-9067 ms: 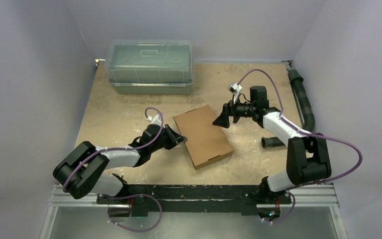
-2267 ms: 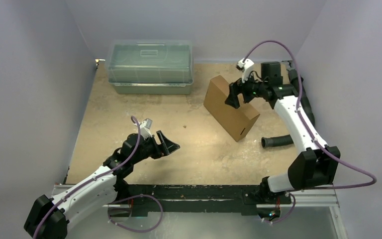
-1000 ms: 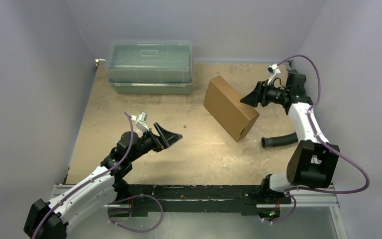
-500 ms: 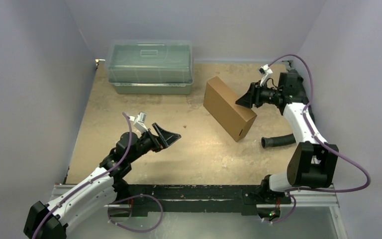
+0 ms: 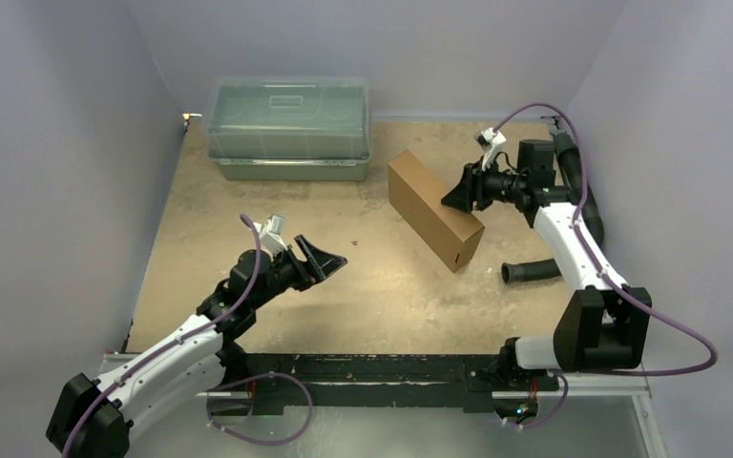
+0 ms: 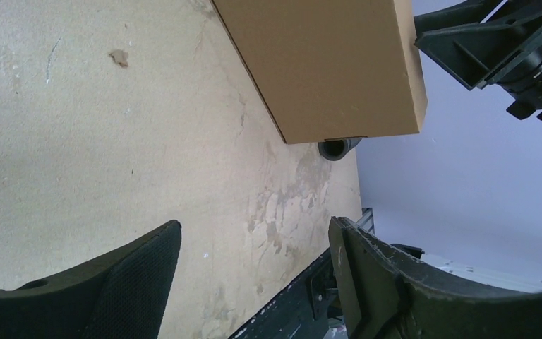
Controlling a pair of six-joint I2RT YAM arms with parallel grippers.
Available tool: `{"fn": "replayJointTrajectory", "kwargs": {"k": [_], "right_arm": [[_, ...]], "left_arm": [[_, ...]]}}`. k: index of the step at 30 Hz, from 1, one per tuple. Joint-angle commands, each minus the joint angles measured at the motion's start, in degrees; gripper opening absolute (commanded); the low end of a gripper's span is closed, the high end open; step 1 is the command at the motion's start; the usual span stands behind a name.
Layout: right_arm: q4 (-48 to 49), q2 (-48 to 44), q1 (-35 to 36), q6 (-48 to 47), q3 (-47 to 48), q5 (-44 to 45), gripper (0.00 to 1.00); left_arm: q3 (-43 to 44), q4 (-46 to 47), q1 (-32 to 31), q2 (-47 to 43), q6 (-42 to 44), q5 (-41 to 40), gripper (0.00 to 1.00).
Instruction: Fold the paper box
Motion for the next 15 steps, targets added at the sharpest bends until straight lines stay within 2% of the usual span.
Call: {"fn": "replayJointTrajectory", "kwargs": {"k": [1,8,15], "right_arm": [[0.1,-2.7,2.3,-2.0,-1.1,0.8,0.47],[-0.3,-4.5,5.6,-4.3,-2.0,0.4,0.45],[-2.3,-5.4,8.6,-7.7,-2.9,-4.4,0.45]], "left_arm": [[2.3,2.0,-0.1,-0.9,0.9,-0.7,0.75],[3.3,-1.3,-0.1,-3.1,1.7,-1.9,0.75],[8.9,-8.5,-0.1,-4.8,5.0,-3.3,0.75]]}}
